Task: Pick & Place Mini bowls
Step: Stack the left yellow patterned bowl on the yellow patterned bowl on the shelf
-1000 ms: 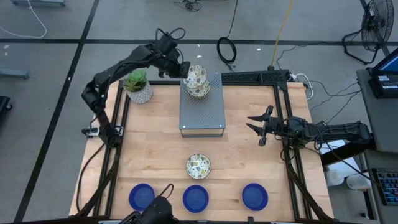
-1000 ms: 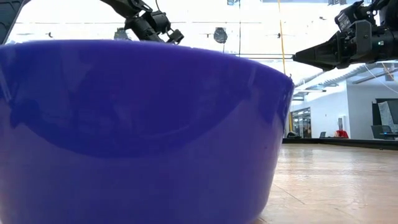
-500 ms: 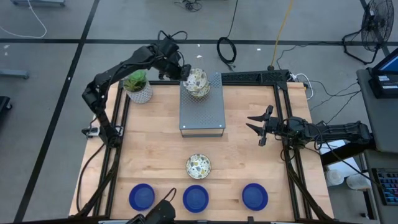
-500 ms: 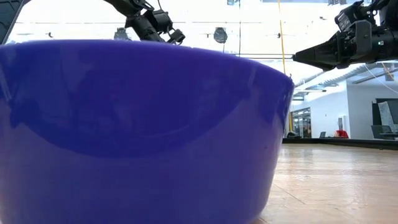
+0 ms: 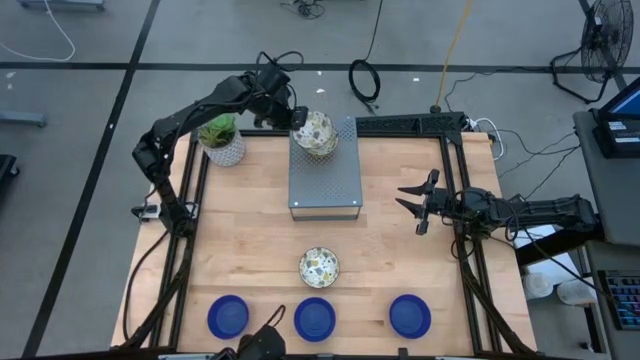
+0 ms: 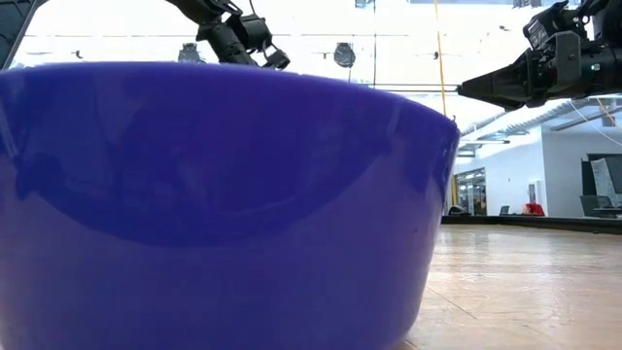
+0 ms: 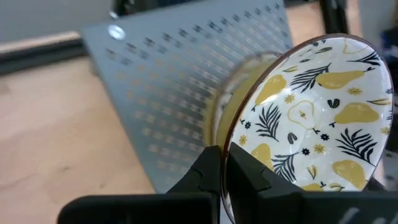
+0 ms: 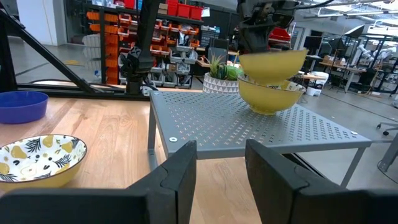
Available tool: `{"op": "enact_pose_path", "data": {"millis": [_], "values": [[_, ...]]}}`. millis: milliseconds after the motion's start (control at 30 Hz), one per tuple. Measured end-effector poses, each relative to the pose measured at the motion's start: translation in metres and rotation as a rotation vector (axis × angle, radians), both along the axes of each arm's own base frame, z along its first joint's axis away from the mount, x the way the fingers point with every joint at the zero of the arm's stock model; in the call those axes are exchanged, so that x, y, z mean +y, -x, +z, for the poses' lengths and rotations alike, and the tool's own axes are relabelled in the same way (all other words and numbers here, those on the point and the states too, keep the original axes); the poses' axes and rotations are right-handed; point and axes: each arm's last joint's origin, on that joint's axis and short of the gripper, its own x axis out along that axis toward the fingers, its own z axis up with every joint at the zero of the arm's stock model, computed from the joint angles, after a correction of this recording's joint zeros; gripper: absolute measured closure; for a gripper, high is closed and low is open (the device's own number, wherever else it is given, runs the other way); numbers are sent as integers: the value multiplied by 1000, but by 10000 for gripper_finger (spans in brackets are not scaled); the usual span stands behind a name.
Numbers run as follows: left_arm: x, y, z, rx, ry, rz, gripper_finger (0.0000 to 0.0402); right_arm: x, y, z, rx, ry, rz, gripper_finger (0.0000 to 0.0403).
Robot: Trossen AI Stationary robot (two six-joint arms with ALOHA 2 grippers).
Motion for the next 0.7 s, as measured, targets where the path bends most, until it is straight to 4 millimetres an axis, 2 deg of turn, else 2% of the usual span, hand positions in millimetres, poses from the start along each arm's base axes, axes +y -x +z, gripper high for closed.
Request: {"op": "enact_pose_path", "data": {"millis": [300,467,700], "values": [[-3,-4,1,-18,3,-31,393,0,0,0,0,0,0,275],[-5,-5,0,-15,-1,-40,374,0,0,0,0,0,0,275],[-5,-5,0,-7,-13,-36,393,0,0,0,0,0,0,275]]}}
